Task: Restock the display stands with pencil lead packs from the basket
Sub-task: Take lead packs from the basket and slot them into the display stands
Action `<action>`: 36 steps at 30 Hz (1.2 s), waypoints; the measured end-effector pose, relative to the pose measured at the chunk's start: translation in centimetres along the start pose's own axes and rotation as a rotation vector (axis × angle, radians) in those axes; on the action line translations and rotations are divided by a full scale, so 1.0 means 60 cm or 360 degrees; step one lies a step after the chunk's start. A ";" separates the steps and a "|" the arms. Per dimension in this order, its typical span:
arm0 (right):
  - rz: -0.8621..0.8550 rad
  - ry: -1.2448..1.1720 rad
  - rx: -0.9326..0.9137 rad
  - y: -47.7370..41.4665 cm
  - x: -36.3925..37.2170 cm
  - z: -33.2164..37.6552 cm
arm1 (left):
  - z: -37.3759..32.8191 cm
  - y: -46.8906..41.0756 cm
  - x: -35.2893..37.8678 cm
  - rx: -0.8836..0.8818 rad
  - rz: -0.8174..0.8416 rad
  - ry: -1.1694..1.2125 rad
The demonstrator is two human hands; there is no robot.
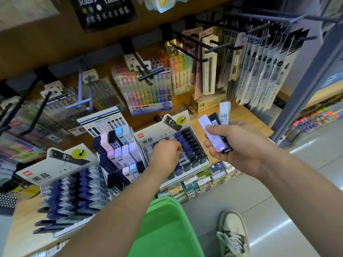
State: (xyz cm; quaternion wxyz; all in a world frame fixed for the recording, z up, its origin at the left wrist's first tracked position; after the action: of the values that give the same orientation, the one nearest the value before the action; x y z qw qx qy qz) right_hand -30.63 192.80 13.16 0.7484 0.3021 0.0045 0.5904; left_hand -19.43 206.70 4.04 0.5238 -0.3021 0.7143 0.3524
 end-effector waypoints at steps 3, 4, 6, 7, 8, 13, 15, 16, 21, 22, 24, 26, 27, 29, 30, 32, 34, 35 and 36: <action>0.0052 0.0051 -0.0001 0.001 0.001 0.000 | -0.010 0.007 -0.016 -0.0008 -0.0054 -0.0082; 0.0068 0.0071 -0.0003 0.002 0.002 0.001 | -0.013 0.012 -0.028 -0.0040 -0.0114 0.0114; 0.0091 0.0106 0.0000 0.005 0.005 0.003 | -0.017 0.031 -0.054 -0.0083 -0.0187 0.0898; 0.0100 0.0132 0.0006 0.006 0.006 0.003 | -0.022 0.044 -0.065 -0.0012 -0.0210 0.1337; 0.0112 0.0176 0.0015 0.006 0.008 0.002 | -0.029 0.060 -0.078 0.0092 -0.0225 0.1625; 0.0225 0.0509 0.0021 0.006 0.028 -0.006 | -0.064 0.139 -0.113 0.0410 -0.0483 0.1188; 0.0250 0.0466 0.0071 0.006 0.038 -0.010 | -0.058 0.161 -0.110 0.0257 -0.0546 0.1041; 0.0280 0.0412 0.0095 0.006 0.043 -0.012 | -0.053 0.170 -0.105 0.0156 -0.0509 0.1103; 0.0545 0.0381 0.0010 0.006 0.074 -0.025 | -0.048 0.214 -0.081 -0.0192 -0.0259 0.2228; 0.0561 0.0387 0.0007 0.006 0.081 -0.029 | -0.049 0.221 -0.077 -0.0196 -0.0239 0.2316; 0.0565 0.0383 0.0009 0.003 0.093 -0.037 | -0.045 0.236 -0.073 -0.0175 -0.0206 0.2383; 0.0564 0.0383 -0.0003 0.001 0.108 -0.040 | -0.030 0.247 -0.076 -0.0211 -0.0266 0.2401; 0.0586 0.0389 -0.0005 0.000 0.115 -0.041 | -0.020 0.252 -0.081 -0.0228 -0.0328 0.2410; 0.0675 0.0403 0.0015 0.001 0.133 -0.046 | 0.003 0.259 -0.096 -0.0240 -0.0457 0.2430; 0.0734 0.0410 0.0039 0.002 0.143 -0.049 | 0.016 0.260 -0.103 -0.0218 -0.0498 0.2456; 0.0849 0.0441 0.0095 0.004 0.161 -0.057 | 0.038 0.263 -0.117 -0.0131 -0.0489 0.2501; 0.0923 0.0496 0.0133 0.003 0.176 -0.065 | 0.054 0.265 -0.130 -0.0050 -0.0399 0.2507; 0.0946 0.0517 0.0143 0.001 0.182 -0.068 | 0.061 0.266 -0.135 -0.0024 -0.0351 0.2514; 0.0961 0.0532 0.0154 0.000 0.188 -0.071 | 0.069 0.269 -0.138 -0.0006 -0.0317 0.2512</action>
State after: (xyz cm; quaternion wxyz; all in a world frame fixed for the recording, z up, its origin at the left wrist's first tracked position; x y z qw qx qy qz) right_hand -28.78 204.70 13.62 0.5136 0.2240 0.0656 0.8257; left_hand -27.88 219.79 14.19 -0.1084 -0.5260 0.8435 -0.0131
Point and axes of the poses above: each hand's wrist, its own y-axis away from the middle knuckle, its own x-axis out of the palm, z = x × y, the point moved 4 cm from there along -y, towards the middle knuckle, and after that the axes turned 9 degrees about z, right-handed, at the moved point
